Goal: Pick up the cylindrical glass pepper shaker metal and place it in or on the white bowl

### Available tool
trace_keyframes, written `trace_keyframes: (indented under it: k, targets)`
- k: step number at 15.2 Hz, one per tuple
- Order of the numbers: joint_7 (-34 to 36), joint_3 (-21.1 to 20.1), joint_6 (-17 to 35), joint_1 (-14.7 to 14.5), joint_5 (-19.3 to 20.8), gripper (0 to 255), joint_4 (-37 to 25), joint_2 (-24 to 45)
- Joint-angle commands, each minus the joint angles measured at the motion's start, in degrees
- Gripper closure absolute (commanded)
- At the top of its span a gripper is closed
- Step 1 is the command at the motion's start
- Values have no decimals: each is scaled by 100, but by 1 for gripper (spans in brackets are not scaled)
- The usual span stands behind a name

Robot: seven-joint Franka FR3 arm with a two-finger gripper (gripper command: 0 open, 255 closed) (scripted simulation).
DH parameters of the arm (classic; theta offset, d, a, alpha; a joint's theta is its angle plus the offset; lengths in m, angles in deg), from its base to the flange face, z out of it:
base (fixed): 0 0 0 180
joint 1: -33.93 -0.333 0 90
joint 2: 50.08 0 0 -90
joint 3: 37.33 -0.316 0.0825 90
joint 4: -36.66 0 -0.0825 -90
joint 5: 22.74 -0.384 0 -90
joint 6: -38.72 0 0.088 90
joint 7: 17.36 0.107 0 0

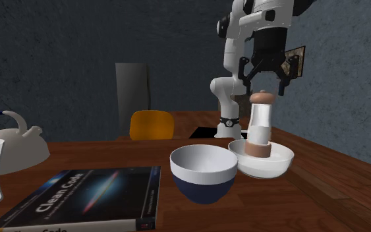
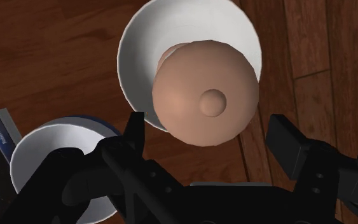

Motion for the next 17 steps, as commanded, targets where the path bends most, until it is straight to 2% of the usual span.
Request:
trace_keyframes:
  k: [1,5,9,17]
  targets:
    - [0,0,0,0,0,0,0,0]
    - [0,0,0,0,0,0,0,0]
    - [3,7,-738,12,1,0,-768,29]
    - [3,7,-737,12,1,0,-767,29]
